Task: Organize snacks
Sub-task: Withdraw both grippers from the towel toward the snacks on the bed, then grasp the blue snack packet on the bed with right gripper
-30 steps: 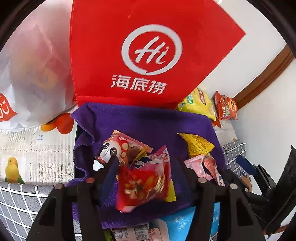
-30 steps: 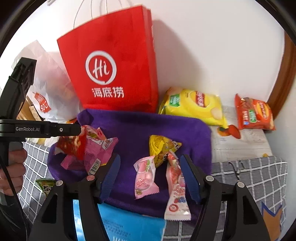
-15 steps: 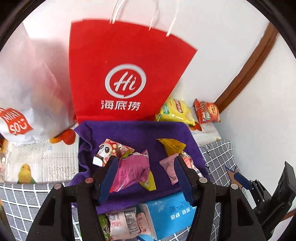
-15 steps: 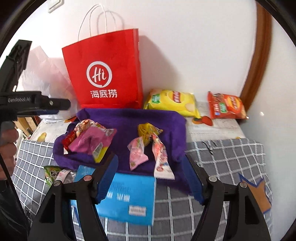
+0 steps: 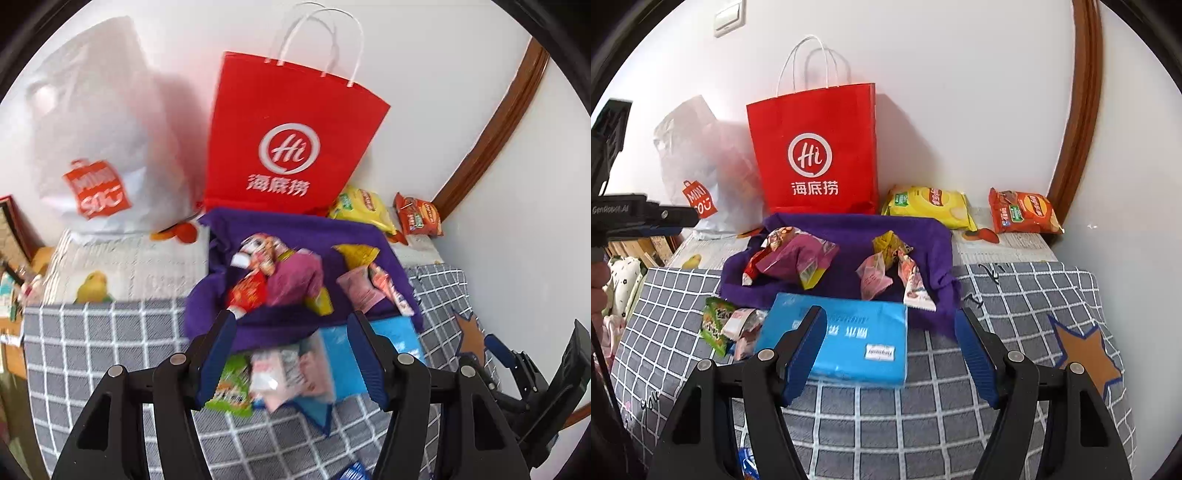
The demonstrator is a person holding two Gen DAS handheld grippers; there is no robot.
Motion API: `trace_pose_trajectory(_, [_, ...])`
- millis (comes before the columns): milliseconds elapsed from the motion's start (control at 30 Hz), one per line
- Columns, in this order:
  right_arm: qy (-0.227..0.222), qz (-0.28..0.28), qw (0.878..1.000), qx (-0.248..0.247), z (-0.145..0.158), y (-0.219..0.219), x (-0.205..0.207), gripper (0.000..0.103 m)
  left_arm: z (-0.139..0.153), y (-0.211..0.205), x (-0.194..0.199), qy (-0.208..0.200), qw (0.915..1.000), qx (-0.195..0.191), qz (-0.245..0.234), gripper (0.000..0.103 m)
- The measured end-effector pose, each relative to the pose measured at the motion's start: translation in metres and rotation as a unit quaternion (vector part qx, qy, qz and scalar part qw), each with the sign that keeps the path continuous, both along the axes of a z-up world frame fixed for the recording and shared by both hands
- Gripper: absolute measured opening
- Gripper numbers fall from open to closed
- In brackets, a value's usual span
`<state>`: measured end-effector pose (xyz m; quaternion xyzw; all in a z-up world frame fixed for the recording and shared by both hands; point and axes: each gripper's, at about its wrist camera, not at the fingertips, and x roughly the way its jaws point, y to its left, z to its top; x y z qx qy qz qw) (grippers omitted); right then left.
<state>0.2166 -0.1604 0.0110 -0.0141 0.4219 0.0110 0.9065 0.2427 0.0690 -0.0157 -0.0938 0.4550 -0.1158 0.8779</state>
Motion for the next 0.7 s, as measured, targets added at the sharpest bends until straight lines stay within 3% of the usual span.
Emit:
trace_pose_trajectory(167, [0.026, 0.013, 0.999, 0.032, -0.003, 0.007, -0.018, 0.071, -0.01, 0.014, -0.022, 0.002, 0.9995, 0.021, 0.021, 0.062])
trace_pose_trajectory(267, [0.031, 0.024, 0.999, 0.027, -0.009, 0.018, -0.033, 0.071, -0.02, 0.019, -0.032, 0.01, 0.9994, 0.023, 0.025, 0.062])
trace_pose_trajectory(700, [0.091, 0.124, 0.987, 0.056, -0.068, 0.074, -0.087, 0.069, -0.061, 0.032, -0.07, 0.044, 0.9984, 0.022, 0.028, 0.062])
